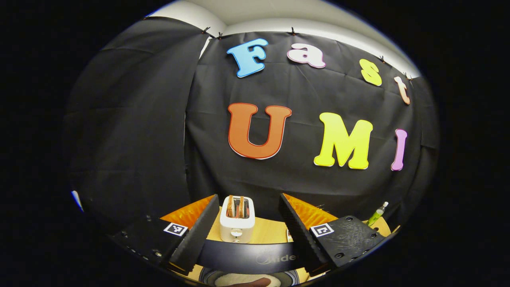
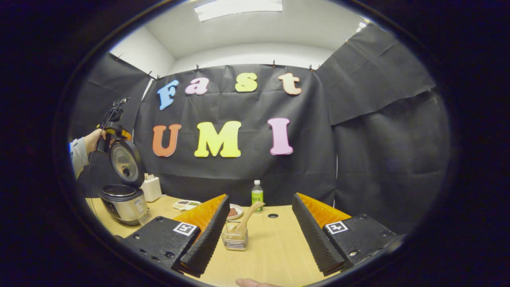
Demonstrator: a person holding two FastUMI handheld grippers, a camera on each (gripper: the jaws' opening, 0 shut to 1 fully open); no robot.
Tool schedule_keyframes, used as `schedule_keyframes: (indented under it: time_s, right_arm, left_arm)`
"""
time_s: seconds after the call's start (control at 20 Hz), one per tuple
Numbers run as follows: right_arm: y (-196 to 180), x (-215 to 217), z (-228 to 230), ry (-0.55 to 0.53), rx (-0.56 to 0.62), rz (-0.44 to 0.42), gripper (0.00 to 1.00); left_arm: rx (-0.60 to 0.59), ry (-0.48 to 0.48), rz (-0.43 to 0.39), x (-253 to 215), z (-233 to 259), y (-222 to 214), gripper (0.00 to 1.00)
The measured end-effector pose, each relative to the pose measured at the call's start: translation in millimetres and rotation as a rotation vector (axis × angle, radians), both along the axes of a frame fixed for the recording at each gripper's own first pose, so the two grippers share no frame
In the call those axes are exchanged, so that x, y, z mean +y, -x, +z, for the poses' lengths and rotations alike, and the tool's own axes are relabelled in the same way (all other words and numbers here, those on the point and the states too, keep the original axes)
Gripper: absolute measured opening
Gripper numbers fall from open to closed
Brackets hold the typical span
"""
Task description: Close the left gripper, press the button to open the rice cooker; take a wooden spoon from the chopstick holder with the right hand, scoop a spoonful of rice and pour it into the rice cooker, then put the wooden spoon back into the chopstick holder.
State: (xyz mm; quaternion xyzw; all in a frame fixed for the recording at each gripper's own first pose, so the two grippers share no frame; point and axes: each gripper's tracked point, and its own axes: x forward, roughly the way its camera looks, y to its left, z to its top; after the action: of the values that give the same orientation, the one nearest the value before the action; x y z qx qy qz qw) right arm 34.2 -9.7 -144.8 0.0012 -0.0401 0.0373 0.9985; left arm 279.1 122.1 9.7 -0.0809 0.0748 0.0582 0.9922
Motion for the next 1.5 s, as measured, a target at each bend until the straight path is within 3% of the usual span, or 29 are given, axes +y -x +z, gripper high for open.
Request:
schedule_keyframes:
  time_s: [0.1,0.15,0.2,0.25,0.3,0.35,0.4,0.6,0.65,0.7,0.8,0.85,0.9,0.95,1.0,1.15,1.2,1.25,1.5]
  right_arm:
    - [8.5,1.8,2.1,0.001,0.002,0.005,1.00]
    - [12.0,1.0,5.3,0.002,0.005,0.001,0.92]
    - [17.4,1.7,9.7,-0.001,0.001,0.002,1.00]
    - [23.0,2.2,11.6,-0.007,0.007,0.004,0.92]
    - [28.8,2.8,12.3,-0.018,0.019,0.007,1.00]
    - [35.6,4.6,12.8,-0.029,0.031,0.017,0.92]
    - [42.1,5.0,12.3,-0.037,0.040,0.024,1.00]
    - [64.1,8.1,19.7,-0.036,0.040,0.058,1.00]
    - [70.4,10.9,24.0,-0.040,0.041,0.070,0.92]
    - [77.8,14.2,26.1,-0.038,0.044,0.084,1.00]
    - [87.5,14.6,36.1,-0.031,0.027,0.086,1.00]
    - [90.8,14.0,40.3,-0.021,0.017,0.079,1.00]
    - [94.1,14.3,44.9,-0.012,0.005,0.073,0.91]
    - [96.2,15.4,47.9,-0.012,-0.002,0.064,0.91]
    - [98.3,18.2,49.3,-0.011,0.000,0.061,1.00]
    - [99.7,35.7,50.6,-0.006,0.012,0.083,1.00]
    - [99.5,40.8,51.3,-0.004,0.013,0.089,0.91]
    - [99.3,46.9,51.2,-0.004,0.014,0.097,1.00]
    - [97.4,67.9,52.2,0.026,0.014,0.115,1.00]
  left_arm:
    - [0.029,-0.013,-0.012,-5.6,-6.0,13.7,0.96]
    - [0.041,-0.020,-0.012,-7.4,-9.3,20.1,0.96]
    - [0.045,-0.019,-0.018,-10.2,-12.1,28.1,0.96]
    - [0.051,-0.021,-0.025,-12.2,-15.4,34.7,1.00]
    - [0.052,-0.018,-0.033,-14.1,-20.9,41.1,0.95]
    - [0.057,-0.017,-0.037,-14.6,-25.0,47.4,0.95]
    - [0.068,-0.014,-0.037,-16.0,-29.4,54.0,0.96]
    - [0.092,-0.014,-0.070,-23.6,-50.1,73.9,0.97]
    - [0.091,-0.015,-0.064,-24.1,-53.8,78.6,0.97]
    - [0.099,-0.019,-0.064,-25.7,-60.4,84.2,0.97]
    - [0.122,-0.023,-0.093,-33.2,-73.3,93.0,0.95]
    - [0.132,-0.021,-0.107,-36.4,-80.6,97.6,1.00]
    - [0.129,-0.024,-0.113,-37.6,-84.2,100.9,0.94]
    - [0.133,-0.030,-0.123,-39.7,-90.5,106.1,0.94]
    - [0.156,-0.027,-0.134,-42.8,-100.7,109.1,0.94]
    - [0.230,-0.024,-0.162,-49.5,-129.6,120.5,0.95]
    - [0.220,-0.041,-0.167,-50.3,-129.8,123.8,0.96]
    - [0.213,-0.058,-0.168,-50.9,-130.6,126.3,0.96]
    - [0.205,-0.070,-0.171,-54.7,-149.0,134.7,0.97]
